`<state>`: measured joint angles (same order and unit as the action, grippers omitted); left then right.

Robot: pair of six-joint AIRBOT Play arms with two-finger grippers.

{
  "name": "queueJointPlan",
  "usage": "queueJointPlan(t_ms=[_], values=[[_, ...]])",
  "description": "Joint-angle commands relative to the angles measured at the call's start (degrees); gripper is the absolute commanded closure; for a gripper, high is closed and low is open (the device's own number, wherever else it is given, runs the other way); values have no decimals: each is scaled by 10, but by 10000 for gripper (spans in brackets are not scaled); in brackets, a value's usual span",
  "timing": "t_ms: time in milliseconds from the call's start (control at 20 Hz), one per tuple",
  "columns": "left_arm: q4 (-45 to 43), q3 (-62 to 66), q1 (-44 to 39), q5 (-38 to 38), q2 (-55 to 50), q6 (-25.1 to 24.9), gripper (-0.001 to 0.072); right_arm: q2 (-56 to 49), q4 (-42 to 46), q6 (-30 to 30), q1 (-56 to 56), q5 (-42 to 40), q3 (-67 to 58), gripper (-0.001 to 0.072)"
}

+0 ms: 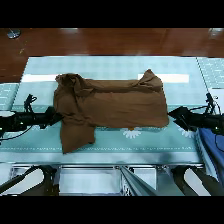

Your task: Fold the shirts.

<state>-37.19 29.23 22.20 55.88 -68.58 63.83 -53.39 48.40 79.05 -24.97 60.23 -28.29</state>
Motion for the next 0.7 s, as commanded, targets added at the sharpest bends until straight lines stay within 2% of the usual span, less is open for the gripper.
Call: queueJointPlan(t_ms=[0, 150, 350, 400, 450, 500, 650], values=[[8, 36, -8, 38, 0, -8, 675, -40, 49, 53, 4, -10, 0, 90], [8, 46, -8, 48, 0, -8, 674, -96, 14, 45, 57, -53, -4, 90], [8, 46, -8, 53, 0, -8, 674, -178, 14, 71, 123, -73, -49, 92], [8, 46, -8, 53, 0, -8, 674, -195, 12, 77, 136, -76, -65, 182], [8, 46, -8, 53, 0, -8, 674, -208, 7, 77, 147, -75, -82, 415], [10, 47, -8, 54, 1, -8, 674, -213, -2, 62, 156, -71, -101, 698], [55, 91, -8, 79, 14, -8, 674, -210, -6, 45, 166, -10, -212, 689]])
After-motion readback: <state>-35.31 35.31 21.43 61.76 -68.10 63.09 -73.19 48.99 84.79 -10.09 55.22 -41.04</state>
